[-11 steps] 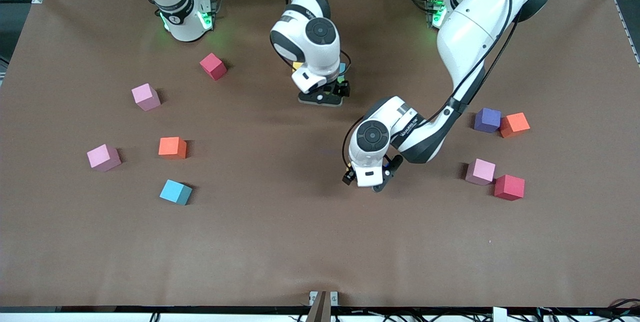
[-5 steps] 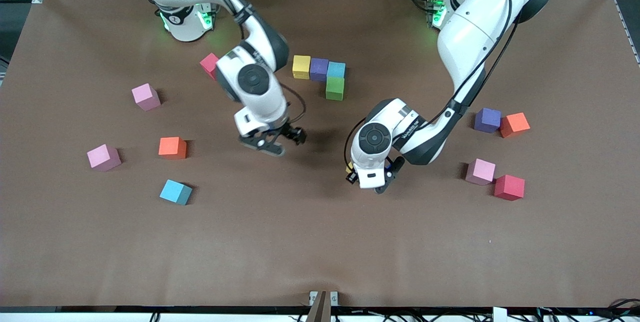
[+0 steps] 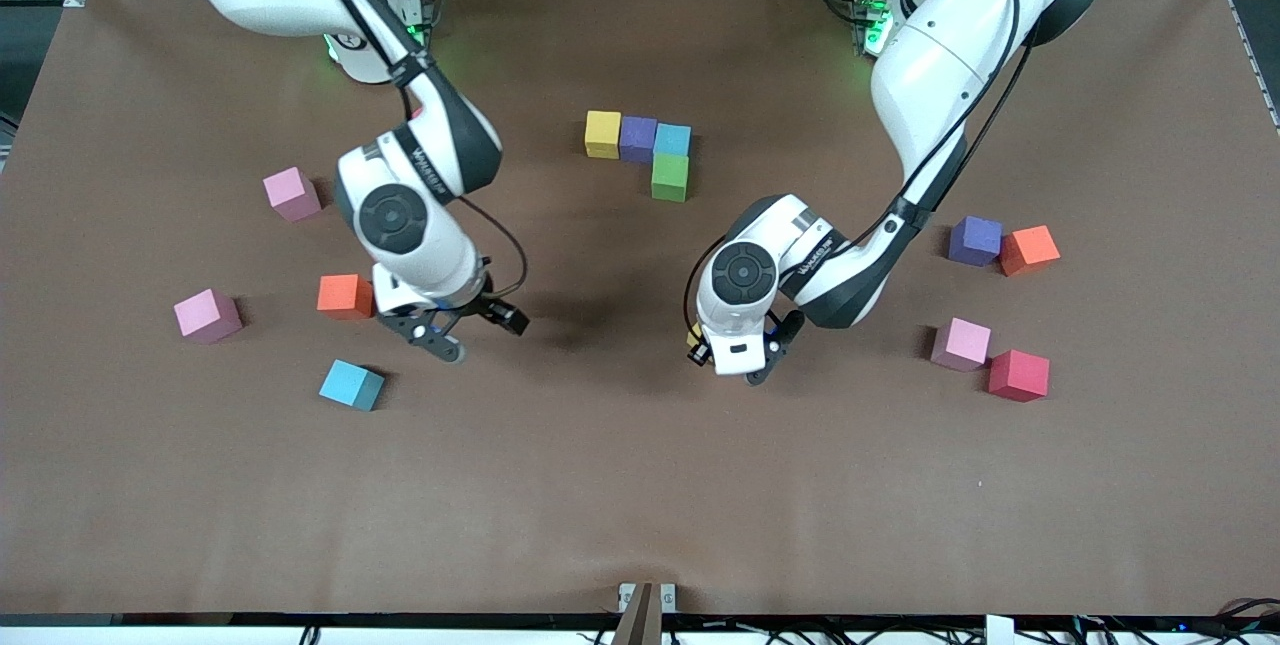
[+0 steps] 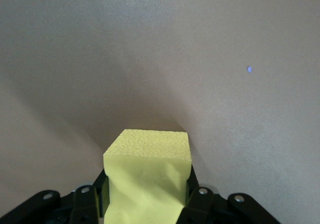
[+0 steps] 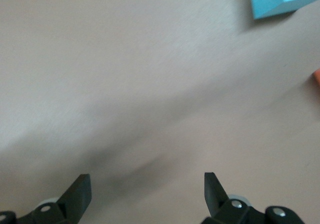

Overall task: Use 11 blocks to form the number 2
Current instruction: 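Grasp the cyan cube with the right gripper while the left gripper lifts yellow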

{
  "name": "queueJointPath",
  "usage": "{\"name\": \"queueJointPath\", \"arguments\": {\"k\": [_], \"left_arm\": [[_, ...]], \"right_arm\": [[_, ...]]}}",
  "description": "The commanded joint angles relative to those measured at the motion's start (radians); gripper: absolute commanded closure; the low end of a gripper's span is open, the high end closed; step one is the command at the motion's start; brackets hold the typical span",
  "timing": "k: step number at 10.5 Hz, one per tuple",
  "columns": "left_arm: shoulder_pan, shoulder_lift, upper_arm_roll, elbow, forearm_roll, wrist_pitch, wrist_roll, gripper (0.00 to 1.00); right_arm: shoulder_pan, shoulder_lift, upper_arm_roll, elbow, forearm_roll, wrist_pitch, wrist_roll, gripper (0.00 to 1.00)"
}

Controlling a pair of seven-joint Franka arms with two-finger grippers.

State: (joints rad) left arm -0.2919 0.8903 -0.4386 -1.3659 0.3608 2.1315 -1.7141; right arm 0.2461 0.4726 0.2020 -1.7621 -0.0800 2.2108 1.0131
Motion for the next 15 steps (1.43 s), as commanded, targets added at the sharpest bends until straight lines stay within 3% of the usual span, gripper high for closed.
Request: {"name": "queueJointPath", "arguments": {"k": [1,5,8,11,14,15], "left_arm": [[-0.009,-0.039,0.011,-0.009,0.017,0.002,0.002,0.44],[-0.012,-0.053,-0.041,-0.01,0.07,0.001,0.102,0.48],[-0.022,-0.054,-0.083,-0.03,0.072,-0.008,0.18,0.51],[-0.019,-0.06,-0.123,-0.051,0.07,-0.01,0.212,0.53],[-0.019,-0.06,-0.138,-0.079,0.072,-0.01,0.254,0.54],[-0.019,-0.066,-0.14,-0.109,0.072,-0.01,0.275,0.54]], "right_arm": [[-0.097,-0.006,0.016,-0.002,-0.003,-0.017,-0.088,0.0],[-0.241,-0.002,0.014,-0.001,-0.003,-0.028,-0.258,0.0],[-0.344,0.078,0.013,0.091,-0.009,-0.019,-0.376,0.0],[-0.358,0.193,0.013,0.202,-0.012,-0.019,-0.4,0.0],[-0.36,0.238,0.011,0.243,-0.018,-0.016,-0.416,0.0],[-0.373,0.244,0.011,0.243,-0.011,-0.016,-0.517,0.0]]}}
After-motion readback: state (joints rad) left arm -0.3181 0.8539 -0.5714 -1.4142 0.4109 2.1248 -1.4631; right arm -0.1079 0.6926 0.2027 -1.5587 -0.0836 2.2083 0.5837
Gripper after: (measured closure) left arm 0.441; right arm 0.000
